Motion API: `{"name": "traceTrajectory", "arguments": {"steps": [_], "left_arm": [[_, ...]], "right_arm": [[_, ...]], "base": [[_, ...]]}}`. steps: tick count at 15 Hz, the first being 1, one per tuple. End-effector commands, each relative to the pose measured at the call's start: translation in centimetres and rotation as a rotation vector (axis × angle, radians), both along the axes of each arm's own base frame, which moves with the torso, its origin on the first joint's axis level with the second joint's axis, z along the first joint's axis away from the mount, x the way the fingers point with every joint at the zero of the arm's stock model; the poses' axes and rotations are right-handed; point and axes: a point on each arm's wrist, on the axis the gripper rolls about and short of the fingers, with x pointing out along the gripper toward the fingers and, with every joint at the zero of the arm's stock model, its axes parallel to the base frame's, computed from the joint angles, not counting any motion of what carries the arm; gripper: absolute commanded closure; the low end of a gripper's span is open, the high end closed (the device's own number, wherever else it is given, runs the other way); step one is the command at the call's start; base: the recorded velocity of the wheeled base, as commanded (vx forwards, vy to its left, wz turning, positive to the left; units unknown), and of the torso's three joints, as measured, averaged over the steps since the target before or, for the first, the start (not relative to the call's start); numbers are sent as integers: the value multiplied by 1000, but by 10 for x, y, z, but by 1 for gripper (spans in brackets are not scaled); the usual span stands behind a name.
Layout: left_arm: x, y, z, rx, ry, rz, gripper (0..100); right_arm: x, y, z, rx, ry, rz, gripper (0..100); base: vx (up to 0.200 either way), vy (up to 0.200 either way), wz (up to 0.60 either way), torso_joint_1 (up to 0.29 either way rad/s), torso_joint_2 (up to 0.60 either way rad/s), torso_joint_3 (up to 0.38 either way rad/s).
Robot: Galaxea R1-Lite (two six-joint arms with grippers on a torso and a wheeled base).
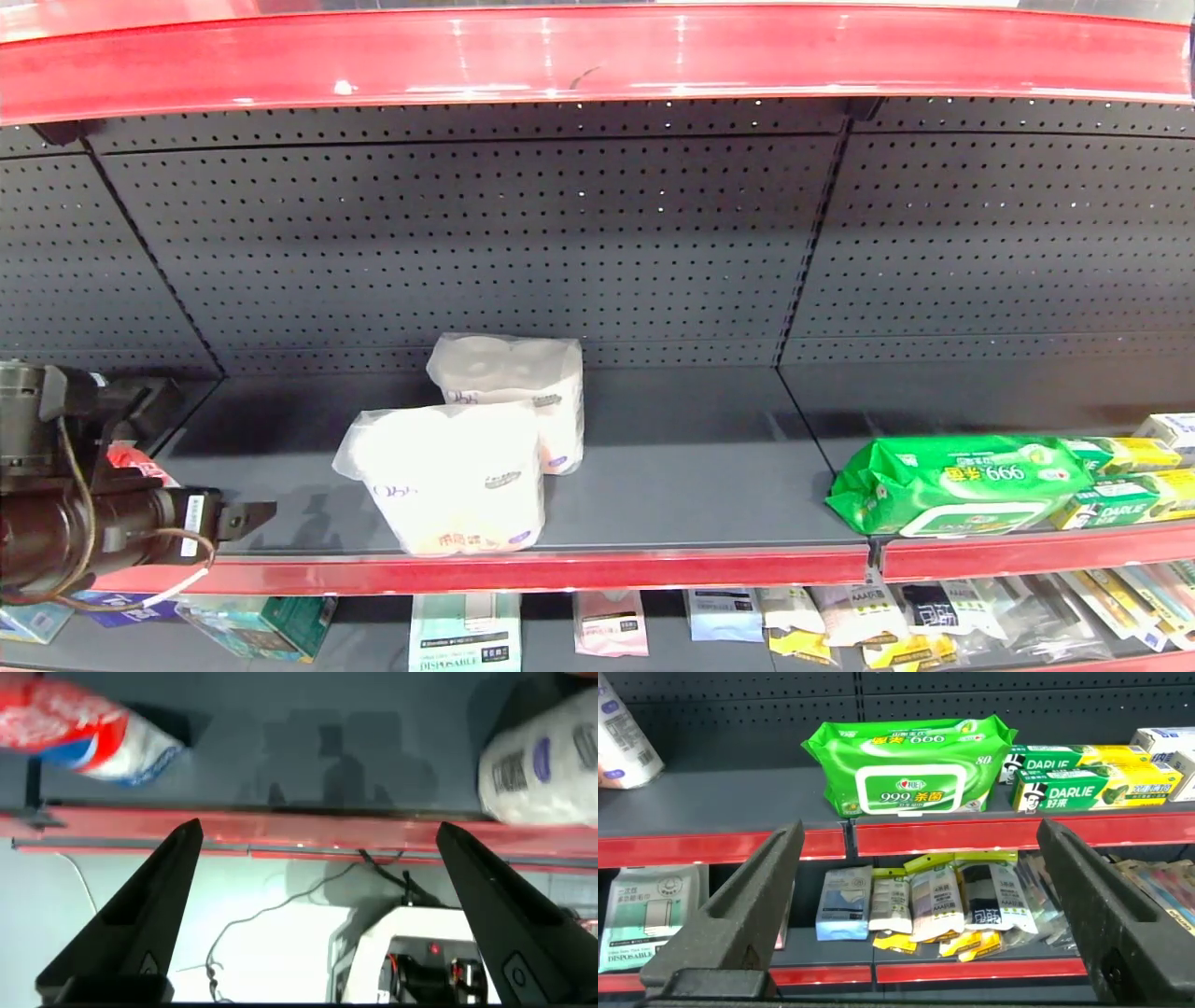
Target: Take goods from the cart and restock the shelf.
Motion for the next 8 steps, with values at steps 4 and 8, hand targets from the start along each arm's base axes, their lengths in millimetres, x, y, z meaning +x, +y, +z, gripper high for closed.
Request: {"name": "traceTrajectory", "arguments": {"steps": [4, 8], "left_arm": [[22, 1, -29, -9, 86, -18, 0], [36, 2, -45, -20, 80, -28, 0]], "right_arm": [[0, 0, 0, 0, 2, 0, 0], [0, 0, 0, 0, 0, 0, 0]], "base": [[0, 0, 0, 0, 0, 0], [0, 0, 0, 0, 0, 0]]}}
